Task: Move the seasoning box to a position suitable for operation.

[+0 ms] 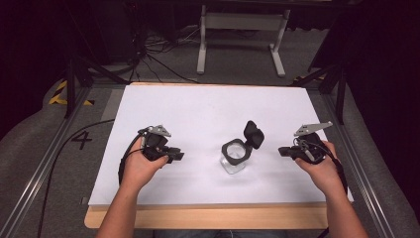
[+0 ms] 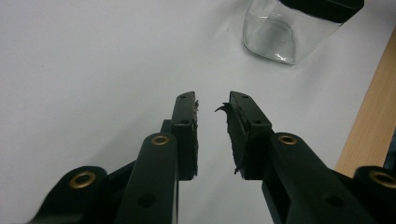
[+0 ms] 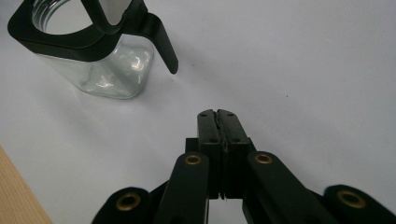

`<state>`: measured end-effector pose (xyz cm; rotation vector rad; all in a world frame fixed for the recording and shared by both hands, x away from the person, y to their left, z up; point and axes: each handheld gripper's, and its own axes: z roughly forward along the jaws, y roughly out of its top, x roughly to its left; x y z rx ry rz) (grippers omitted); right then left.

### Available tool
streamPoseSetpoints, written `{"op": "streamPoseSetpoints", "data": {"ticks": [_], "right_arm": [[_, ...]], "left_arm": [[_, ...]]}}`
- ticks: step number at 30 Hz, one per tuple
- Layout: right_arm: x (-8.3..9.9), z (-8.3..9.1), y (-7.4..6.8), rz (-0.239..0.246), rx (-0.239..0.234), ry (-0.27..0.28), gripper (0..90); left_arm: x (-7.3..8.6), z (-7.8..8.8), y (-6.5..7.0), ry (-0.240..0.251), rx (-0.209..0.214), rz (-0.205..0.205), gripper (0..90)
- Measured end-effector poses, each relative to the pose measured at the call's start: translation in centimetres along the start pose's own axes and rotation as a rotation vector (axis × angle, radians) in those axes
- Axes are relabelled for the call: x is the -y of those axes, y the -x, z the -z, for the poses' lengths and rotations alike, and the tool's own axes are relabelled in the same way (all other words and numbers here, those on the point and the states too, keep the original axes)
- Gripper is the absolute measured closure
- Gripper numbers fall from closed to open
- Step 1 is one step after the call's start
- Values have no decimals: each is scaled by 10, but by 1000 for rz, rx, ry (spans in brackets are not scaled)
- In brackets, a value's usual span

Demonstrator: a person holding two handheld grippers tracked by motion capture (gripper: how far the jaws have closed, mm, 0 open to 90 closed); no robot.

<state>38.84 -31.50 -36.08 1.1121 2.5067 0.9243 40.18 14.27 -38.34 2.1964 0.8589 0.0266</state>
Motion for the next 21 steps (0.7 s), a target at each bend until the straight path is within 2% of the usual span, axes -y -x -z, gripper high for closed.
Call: {"op": "streamPoseSetpoints", "data": {"ticks": [5,7,8,13,18,21], "right_arm": [[5,5,-3,-8,-17,18,899],[6,6,-3,-15,-21,20,899],[7,7,-3,-20,-28,28,899],[13,10,-6,-19,-34,29,900],[18,15,-12,-14,-50,39,900],[20,16,-13,-11,-48,44,900]], "left_arm": [[-6,-5,0,9,-3,-4,737],[-9,-9,-1,19,-17,5,757],[-11,-11,-2,23,-29,1,757],[-18,-18,-2,42,-22,-24,785],[-30,-31,4,123,6,-49,826],[-34,-36,8,142,6,-73,846]]}}
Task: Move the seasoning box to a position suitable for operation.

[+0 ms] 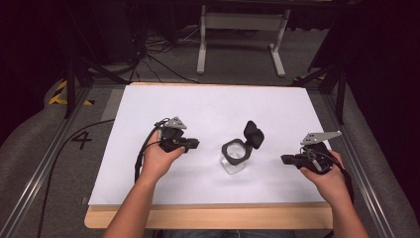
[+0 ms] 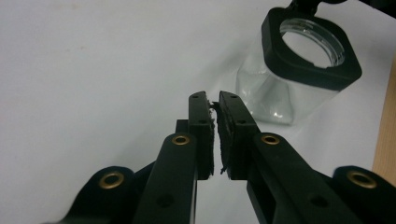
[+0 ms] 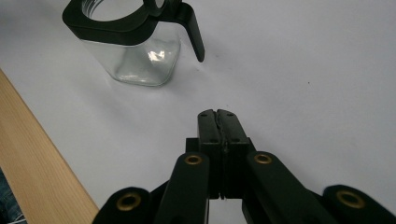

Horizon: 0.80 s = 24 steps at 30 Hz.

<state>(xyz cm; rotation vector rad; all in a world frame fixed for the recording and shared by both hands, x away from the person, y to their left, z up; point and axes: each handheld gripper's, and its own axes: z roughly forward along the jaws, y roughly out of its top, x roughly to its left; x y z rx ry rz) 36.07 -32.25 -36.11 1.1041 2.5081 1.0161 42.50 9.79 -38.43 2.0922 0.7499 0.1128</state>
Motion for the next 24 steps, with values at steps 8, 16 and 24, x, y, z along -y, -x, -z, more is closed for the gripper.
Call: {"op": "streamPoseSetpoints", "data": {"ticks": [8,16,24], "right_arm": [[6,4,-4,-3,7,16,900],[6,2,-10,11,-4,21,900],[9,6,-11,9,-11,32,900]], "left_arm": [[-6,-23,5,68,24,-39,894],[-8,-53,9,46,52,-85,894],[-8,-73,11,2,71,-158,897]]}}
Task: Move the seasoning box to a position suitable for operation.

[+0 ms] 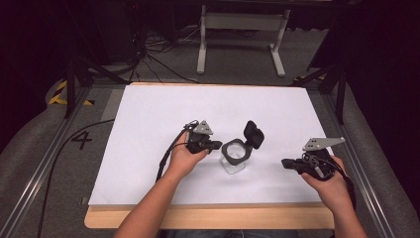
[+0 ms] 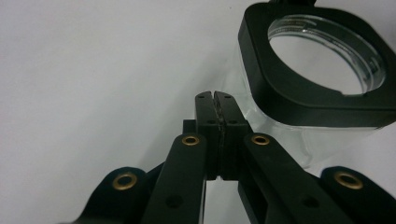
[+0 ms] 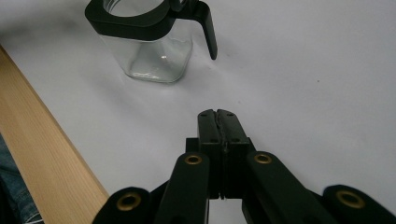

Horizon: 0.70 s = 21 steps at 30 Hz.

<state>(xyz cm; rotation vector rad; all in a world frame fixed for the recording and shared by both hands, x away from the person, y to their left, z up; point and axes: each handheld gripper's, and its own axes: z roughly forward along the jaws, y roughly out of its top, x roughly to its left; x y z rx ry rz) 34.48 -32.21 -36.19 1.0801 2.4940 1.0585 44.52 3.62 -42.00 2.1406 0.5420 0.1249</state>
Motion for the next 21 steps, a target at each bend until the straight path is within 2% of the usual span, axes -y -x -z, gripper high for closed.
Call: {"op": "streamPoseSetpoints", "data": {"ticks": [7,11,21], "right_arm": [[1,1,-1,1,3,3,900],[1,2,-1,1,-3,6,900],[-2,0,-3,0,-21,8,900]], "left_arm": [[-1,-6,2,-8,27,-34,898],[-1,-6,2,-21,41,-22,898],[0,-1,5,-56,40,-54,898]]}}
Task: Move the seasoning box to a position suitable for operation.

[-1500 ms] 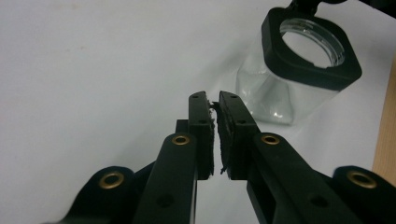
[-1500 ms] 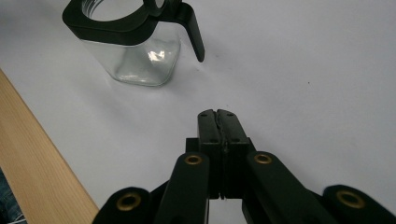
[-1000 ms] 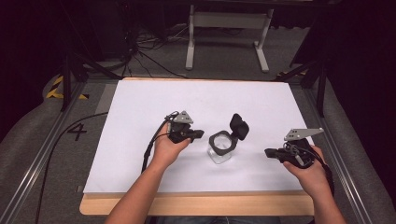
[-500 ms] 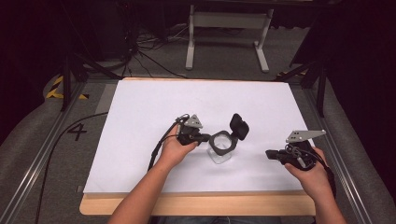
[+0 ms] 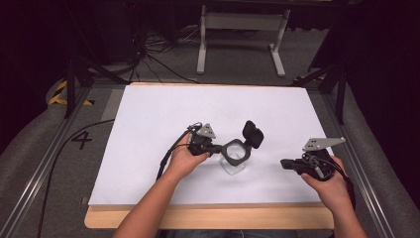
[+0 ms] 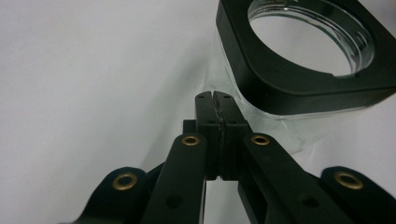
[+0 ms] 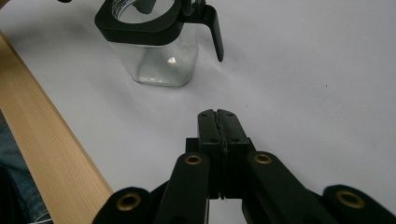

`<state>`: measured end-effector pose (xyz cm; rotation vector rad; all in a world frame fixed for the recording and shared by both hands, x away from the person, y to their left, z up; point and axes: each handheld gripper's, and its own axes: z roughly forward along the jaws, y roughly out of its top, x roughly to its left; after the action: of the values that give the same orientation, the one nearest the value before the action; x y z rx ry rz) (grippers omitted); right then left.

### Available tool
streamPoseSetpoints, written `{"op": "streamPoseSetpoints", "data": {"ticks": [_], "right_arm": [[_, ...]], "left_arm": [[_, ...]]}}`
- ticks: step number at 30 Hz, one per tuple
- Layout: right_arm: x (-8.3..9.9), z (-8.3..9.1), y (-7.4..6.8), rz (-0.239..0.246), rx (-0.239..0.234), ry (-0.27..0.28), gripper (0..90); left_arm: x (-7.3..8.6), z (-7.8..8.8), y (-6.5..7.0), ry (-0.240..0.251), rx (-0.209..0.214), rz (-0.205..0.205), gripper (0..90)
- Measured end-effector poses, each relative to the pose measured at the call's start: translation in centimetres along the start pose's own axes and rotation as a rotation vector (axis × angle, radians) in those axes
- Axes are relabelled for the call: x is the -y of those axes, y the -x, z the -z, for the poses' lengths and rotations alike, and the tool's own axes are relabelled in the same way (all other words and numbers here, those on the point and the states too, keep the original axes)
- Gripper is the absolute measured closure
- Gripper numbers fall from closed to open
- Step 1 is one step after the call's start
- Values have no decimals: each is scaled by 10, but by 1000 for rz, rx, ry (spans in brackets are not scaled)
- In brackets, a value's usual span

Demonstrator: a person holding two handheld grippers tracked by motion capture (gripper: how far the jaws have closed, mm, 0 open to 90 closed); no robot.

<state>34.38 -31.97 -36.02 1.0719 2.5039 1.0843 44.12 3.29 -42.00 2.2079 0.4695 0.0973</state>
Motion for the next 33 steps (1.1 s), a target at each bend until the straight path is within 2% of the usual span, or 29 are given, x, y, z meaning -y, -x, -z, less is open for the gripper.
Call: {"op": "streamPoseSetpoints", "data": {"ticks": [11,12,14,16,17,20,21,25,33], "right_arm": [[-8,-6,-1,12,-26,3,900],[-8,-6,-1,12,-26,3,900],[-9,-8,0,16,-31,3,900],[-10,-9,0,18,-35,5,900],[-11,-10,0,19,-37,3,900],[-12,-11,0,20,-42,2,900],[-13,-12,0,22,-44,2,900],[-14,-14,0,24,-52,1,900],[-15,-13,1,24,-56,6,900]], "left_arm": [[2,9,13,-74,29,-29,898],[2,10,14,-91,30,-42,898],[2,11,19,-104,49,-30,898],[2,13,23,-134,55,-34,898],[2,12,24,-138,57,-47,898],[3,13,27,-149,61,-51,898],[3,13,29,-150,67,-46,898],[2,14,35,-171,93,-72,898],[-1,10,46,-198,130,-100,898]]}}
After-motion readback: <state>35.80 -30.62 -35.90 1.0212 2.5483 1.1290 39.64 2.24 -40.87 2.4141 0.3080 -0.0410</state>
